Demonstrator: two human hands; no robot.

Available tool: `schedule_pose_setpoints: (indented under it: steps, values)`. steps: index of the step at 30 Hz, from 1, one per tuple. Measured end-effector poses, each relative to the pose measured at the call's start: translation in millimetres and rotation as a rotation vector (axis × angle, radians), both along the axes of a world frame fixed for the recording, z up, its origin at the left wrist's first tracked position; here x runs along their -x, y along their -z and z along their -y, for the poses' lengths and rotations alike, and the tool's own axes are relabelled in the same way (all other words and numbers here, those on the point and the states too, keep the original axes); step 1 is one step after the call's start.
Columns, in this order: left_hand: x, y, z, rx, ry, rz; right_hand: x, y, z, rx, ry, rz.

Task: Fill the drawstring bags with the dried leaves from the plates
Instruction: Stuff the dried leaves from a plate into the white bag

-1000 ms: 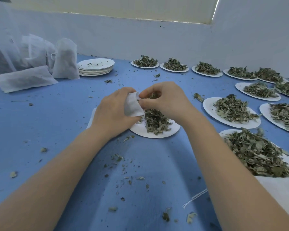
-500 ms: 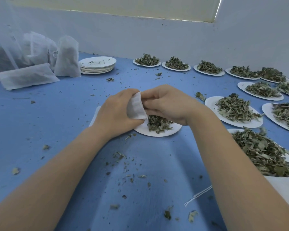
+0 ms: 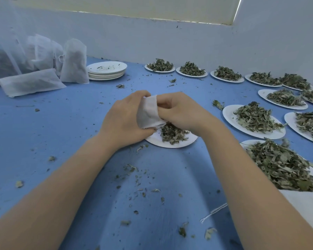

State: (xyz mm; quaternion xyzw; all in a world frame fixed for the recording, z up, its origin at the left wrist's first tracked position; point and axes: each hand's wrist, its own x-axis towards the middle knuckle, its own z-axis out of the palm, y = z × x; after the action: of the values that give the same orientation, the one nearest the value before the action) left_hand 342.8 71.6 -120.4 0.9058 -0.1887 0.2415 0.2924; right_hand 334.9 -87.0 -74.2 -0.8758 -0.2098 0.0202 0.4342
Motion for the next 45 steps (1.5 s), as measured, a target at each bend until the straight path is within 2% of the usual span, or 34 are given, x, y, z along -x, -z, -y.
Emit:
schedule_pose_setpoints:
  steps: [3, 5, 6, 8, 11, 13, 15, 19, 25, 28, 37, 45]
  values:
    - [-1.8, -0.4, -4.6, -0.106, -0.051, 0.025, -2.4, 0.1, 7.6, -0.079, 0.029, 0.001]
    - [-2.8, 0.8, -8.5, -0.126, -0.082, 0.029, -5.6, 0.5, 13.7, -0.160, 0.148, 0.072]
    - [-3.3, 1.3, -10.2, -0.123, -0.097, 0.020, -7.5, 0.8, 17.5, -0.124, 0.208, 0.136]
    - [-4.8, 2.5, -13.0, -0.108, -0.120, -0.013, -8.6, 0.5, 23.2, 0.102, 0.274, 0.211]
    - [-6.5, 3.6, -15.3, -0.104, -0.132, -0.043, -8.0, 0.8, 25.1, 0.410, 0.255, 0.060]
    - [-6.5, 4.1, -15.5, -0.106, -0.130, -0.037, -7.2, 2.3, 21.4, 0.545, 0.225, -0.040]
    - [-6.5, 4.5, -15.7, -0.111, -0.127, -0.029, -7.3, 6.5, 16.5, 0.602, 0.197, -0.032]
    - [-6.9, 4.8, -16.7, -0.118, -0.118, -0.015, -10.9, 11.3, 12.6, 0.590, 0.183, 0.092]
    - [-9.2, 6.4, -18.2, -0.124, -0.137, -0.035, -13.0, -0.1, 29.9, 0.415, 0.218, 0.101]
    - [-9.3, 6.5, -19.1, -0.135, -0.154, -0.027, -12.3, -6.1, 38.6, 0.391, 0.236, 0.144]
    - [-12.4, 7.9, -18.8, -0.249, -0.147, 0.025, -8.5, -3.9, 27.3, 0.204, 0.155, 0.251]
    - [-5.8, 4.1, -13.0, -0.071, -0.075, -0.011, -7.2, 1.8, 16.4, 0.066, 0.142, 0.223]
